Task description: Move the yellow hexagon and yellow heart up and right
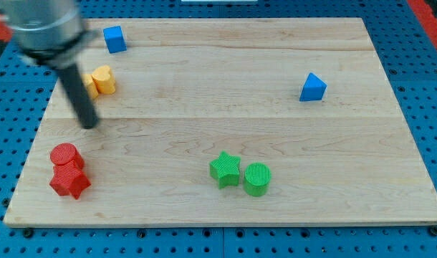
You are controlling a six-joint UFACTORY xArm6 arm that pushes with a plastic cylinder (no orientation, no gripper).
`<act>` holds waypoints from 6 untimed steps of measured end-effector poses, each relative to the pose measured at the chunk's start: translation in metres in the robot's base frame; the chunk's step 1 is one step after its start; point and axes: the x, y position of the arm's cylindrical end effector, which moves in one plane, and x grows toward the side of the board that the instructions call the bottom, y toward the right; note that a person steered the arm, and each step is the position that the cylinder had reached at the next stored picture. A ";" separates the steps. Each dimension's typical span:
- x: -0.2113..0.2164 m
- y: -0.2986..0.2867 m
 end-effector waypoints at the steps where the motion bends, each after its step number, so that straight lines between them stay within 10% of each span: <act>1: -0.030 -0.025; 6: -0.110 0.114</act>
